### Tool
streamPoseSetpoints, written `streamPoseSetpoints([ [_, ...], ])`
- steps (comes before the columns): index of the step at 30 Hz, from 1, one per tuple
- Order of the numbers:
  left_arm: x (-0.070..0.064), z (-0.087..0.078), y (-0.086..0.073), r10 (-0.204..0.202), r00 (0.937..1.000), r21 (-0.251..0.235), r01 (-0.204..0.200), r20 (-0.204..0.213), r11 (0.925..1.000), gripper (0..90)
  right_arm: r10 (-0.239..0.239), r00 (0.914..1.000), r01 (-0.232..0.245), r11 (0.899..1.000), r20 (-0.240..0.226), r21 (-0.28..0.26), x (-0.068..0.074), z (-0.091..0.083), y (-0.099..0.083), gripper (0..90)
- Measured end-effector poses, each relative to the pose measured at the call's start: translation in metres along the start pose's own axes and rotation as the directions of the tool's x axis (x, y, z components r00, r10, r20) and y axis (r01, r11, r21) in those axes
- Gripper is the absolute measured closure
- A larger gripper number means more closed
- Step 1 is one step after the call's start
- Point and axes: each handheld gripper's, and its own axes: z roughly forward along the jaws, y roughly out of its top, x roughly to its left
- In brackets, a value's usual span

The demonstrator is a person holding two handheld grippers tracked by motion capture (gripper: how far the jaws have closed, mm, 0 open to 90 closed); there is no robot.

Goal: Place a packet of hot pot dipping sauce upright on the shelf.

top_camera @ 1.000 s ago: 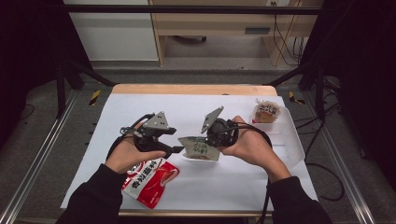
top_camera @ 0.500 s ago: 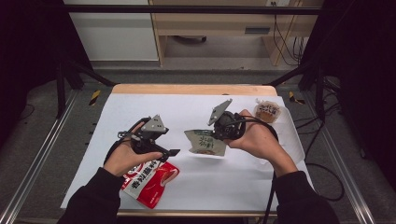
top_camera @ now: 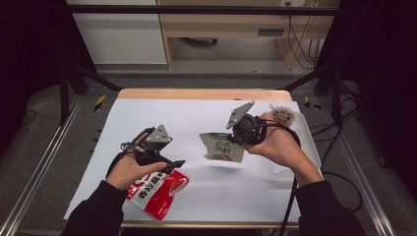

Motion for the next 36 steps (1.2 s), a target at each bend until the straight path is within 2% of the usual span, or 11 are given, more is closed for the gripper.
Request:
streamPoseSetpoints([
  [3, -0.001, -0.001, -0.003, 0.012, 0.9999, 0.007, -0.012, -0.006, 0.9999, 9.2, -0.006, 0.9999, 0.006, 1.0, 0.014, -0.01, -0.003, -0.009, -0.002, 90.0],
  [10, -0.003, -0.004, -0.017, -0.003, 0.9995, -0.007, 0.003, -0.032, 1.0, 8.7, -0.002, 0.9971, 0.006, 0.999, 0.076, -0.05, -0.01, -0.045, -0.009, 90.0],
  [12, -0.002, -0.004, -0.024, -0.01, 0.9986, -0.008, 0.01, -0.051, 0.9999, 8.2, -0.003, 0.9961, 0.009, 0.997, 0.088, -0.073, -0.012, -0.056, -0.012, 90.0],
  [18, -0.002, -0.007, -0.04, -0.026, 0.9978, -0.003, 0.025, -0.061, 0.9997, 7.6, 0.016, 0.9882, -0.002, 0.996, 0.152, -0.091, -0.024, -0.084, -0.024, 90.0],
  [24, -0.001, -0.012, -0.056, -0.026, 0.9964, 0.011, 0.027, -0.08, 0.9996, 7.1, 0.038, 0.9792, -0.019, 0.995, 0.199, -0.099, -0.035, -0.103, -0.037, 90.0],
  [29, 0.002, -0.017, -0.068, -0.062, 0.9933, -0.011, 0.061, -0.098, 0.9981, 7.1, 0.042, 0.972, -0.021, 0.995, 0.231, -0.096, -0.042, -0.113, -0.045, 90.0],
  [36, 0.004, -0.022, -0.081, -0.079, 0.9888, -0.039, 0.074, -0.126, 0.9965, 7.0, 0.056, 0.9628, -0.023, 0.992, 0.264, -0.127, -0.053, -0.127, -0.057, 90.0],
])
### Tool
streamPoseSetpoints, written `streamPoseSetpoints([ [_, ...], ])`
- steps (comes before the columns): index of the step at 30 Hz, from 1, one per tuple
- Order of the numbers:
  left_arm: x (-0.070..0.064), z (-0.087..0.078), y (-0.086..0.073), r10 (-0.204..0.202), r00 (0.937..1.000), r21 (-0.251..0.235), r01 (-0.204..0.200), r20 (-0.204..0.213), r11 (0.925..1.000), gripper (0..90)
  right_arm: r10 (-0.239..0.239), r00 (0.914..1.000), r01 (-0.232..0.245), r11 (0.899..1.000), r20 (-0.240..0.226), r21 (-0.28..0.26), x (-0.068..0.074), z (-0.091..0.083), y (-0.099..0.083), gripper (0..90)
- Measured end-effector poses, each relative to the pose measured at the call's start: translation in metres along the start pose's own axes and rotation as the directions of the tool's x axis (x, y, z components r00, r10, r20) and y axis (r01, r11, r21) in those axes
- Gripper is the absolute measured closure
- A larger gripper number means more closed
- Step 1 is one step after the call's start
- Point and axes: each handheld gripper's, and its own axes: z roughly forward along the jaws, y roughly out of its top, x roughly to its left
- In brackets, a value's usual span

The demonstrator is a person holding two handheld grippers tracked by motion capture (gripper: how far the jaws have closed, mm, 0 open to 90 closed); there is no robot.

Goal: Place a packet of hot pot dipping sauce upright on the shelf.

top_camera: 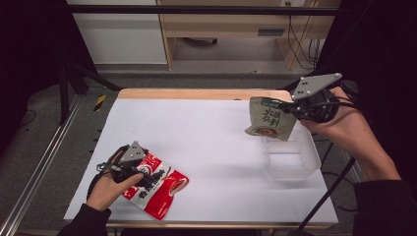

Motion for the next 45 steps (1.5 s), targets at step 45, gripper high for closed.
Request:
streamPoseSetpoints([
  [45, 0.011, -0.002, -0.039, -0.095, 0.9899, -0.022, 0.094, -0.105, 0.9954, 7.6, 0.065, 0.9977, -0.065, 0.998, -0.019, 0.016, -0.06, 0.046, -0.095, 90.0],
])
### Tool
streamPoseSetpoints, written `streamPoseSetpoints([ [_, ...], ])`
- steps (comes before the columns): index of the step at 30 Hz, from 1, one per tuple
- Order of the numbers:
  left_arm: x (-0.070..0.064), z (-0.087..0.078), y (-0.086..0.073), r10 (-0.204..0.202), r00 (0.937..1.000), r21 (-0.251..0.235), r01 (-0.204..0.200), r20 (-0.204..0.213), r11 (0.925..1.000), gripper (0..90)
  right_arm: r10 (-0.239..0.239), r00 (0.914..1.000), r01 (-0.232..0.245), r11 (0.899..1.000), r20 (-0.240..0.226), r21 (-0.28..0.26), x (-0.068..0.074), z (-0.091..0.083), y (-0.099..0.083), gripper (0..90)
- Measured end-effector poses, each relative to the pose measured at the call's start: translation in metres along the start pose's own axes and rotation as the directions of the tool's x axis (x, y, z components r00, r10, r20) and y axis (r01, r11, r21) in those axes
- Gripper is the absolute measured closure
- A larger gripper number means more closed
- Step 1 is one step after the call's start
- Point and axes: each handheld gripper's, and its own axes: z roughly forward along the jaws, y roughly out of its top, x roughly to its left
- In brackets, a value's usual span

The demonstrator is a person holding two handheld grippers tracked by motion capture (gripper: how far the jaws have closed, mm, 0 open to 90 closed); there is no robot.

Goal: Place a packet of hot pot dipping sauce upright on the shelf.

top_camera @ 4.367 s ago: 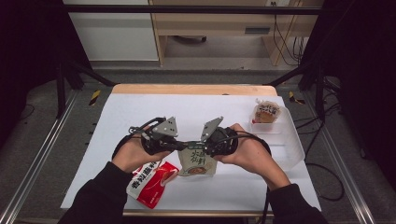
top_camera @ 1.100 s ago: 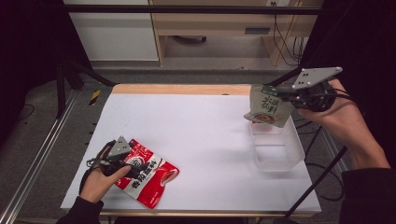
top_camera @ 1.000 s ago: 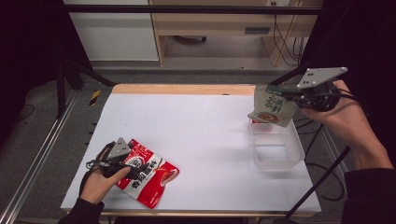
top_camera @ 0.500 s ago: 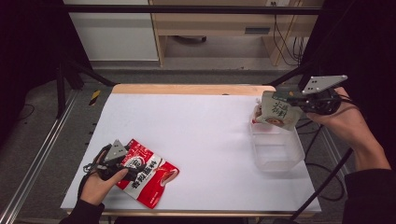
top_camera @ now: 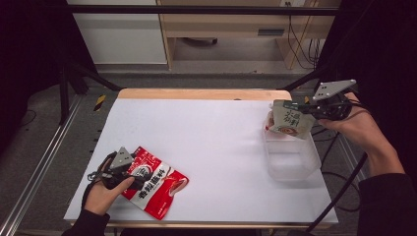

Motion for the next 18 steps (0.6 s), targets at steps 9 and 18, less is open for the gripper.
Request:
streamPoseSetpoints([
  [9, 0.0, -0.001, 0.0, 0.001, 1.0, 0.0, -0.001, 0.002, 1.0, 7.7, 0.008, 0.9998, -0.007, 1.0, -0.017, 0.021, 0.0, 0.014, -0.003, 90.0],
  [18, -0.001, 0.0, 0.0, 0.003, 1.0, 0.001, -0.003, 0.001, 1.0, 7.8, 0.038, 0.9987, -0.038, 0.999, -0.033, 0.012, 0.004, 0.028, -0.014, 90.0],
])
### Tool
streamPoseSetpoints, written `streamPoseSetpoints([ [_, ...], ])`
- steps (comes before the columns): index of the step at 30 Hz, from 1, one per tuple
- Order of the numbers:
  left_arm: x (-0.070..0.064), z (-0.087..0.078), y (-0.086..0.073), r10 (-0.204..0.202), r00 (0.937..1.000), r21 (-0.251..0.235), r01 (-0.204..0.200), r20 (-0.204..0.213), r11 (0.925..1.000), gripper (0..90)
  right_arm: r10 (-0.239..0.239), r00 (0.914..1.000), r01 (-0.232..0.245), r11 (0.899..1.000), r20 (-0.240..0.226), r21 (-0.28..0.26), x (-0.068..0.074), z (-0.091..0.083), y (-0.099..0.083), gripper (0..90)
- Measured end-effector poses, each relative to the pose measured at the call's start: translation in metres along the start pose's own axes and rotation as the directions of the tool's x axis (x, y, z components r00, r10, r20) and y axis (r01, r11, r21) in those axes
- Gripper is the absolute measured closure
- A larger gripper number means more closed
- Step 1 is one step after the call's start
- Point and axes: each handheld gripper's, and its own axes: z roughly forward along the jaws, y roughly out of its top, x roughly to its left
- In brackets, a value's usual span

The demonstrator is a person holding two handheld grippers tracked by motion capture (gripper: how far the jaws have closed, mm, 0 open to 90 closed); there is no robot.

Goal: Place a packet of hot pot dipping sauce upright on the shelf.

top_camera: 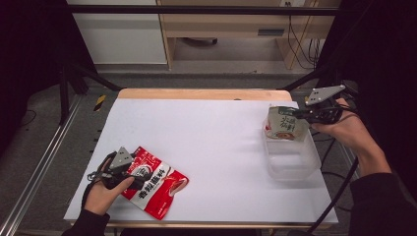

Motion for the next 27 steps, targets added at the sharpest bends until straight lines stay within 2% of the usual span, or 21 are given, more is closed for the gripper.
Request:
streamPoseSetpoints([
  [9, 0.001, -0.001, -0.001, -0.004, 1.0, 0.0, 0.004, -0.002, 1.0, 7.8, 0.017, 0.9998, -0.017, 1.0, -0.012, 0.0, 0.004, 0.008, -0.004, 90.0],
  [21, 0.001, 0.0, -0.001, -0.005, 1.0, 0.003, 0.005, 0.0, 1.0, 7.9, 0.033, 0.9993, -0.033, 0.999, -0.015, -0.005, 0.003, 0.008, -0.006, 90.0],
  [27, 0.001, 0.0, -0.001, -0.003, 1.0, 0.003, 0.003, 0.003, 1.0, 7.9, 0.051, 0.9986, -0.051, 0.998, -0.015, 0.022, 0.004, 0.011, -0.011, 89.9],
])
